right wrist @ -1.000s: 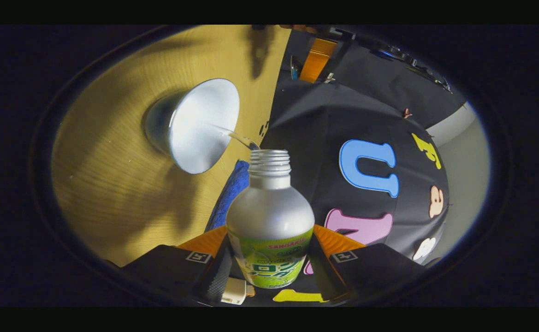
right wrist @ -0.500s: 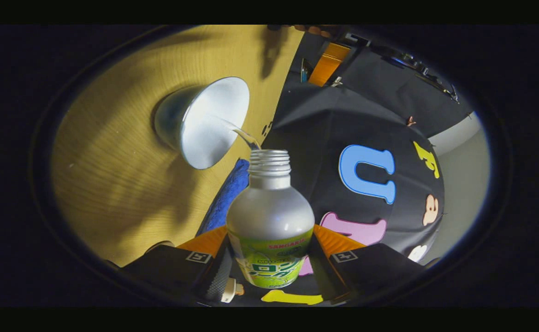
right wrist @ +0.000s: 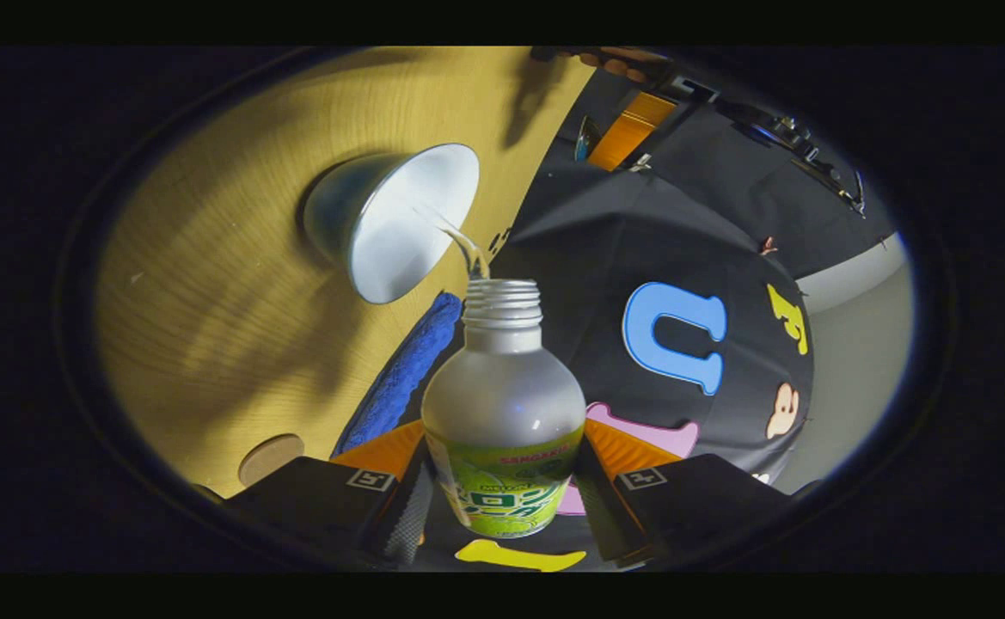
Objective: Open the teacup lid with one hand, grasp the water bottle and pour water into the teacup with the other hand; after pouring, place the water bottle on the coaster and then close the teacup lid.
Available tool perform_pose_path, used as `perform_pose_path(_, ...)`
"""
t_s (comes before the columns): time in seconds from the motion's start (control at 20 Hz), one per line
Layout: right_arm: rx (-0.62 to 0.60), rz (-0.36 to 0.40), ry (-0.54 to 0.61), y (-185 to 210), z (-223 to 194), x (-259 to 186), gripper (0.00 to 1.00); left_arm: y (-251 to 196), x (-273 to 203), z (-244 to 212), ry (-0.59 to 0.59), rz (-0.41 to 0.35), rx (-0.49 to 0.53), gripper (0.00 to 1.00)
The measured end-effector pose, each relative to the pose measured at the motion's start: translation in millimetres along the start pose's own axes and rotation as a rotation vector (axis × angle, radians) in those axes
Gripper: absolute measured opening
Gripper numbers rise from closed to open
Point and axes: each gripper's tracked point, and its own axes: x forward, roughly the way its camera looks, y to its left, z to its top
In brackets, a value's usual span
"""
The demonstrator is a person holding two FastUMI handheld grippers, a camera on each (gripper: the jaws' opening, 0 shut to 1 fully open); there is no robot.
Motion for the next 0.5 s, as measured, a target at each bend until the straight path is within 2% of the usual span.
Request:
perform_pose_path(0.1, -0.01, -0.004, 0.011, -2.5, -2.8, -1.9, 0.78, -0.1, 0.1, -0.1, 0.0, 0.0, 0.0, 0.3)
perform_pose_path(0.15, -0.011, -0.008, 0.01, -4.3, -4.0, -2.7, 0.78, 0.1, -0.2, 0.6, 0.0, 0.0, 0.0, 0.34)
perform_pose_path(0.2, -0.014, -0.013, 0.01, -7.4, -3.4, -0.9, 0.78, 0.2, 0.0, 0.3, 0.0, 0.0, 0.0, 0.3)
perform_pose_path(0.5, -0.046, -0.03, 0.01, -13.1, -5.4, -3.7, 0.78, 0.0, 0.0, -0.3, 0.0, 0.0, 0.0, 0.31)
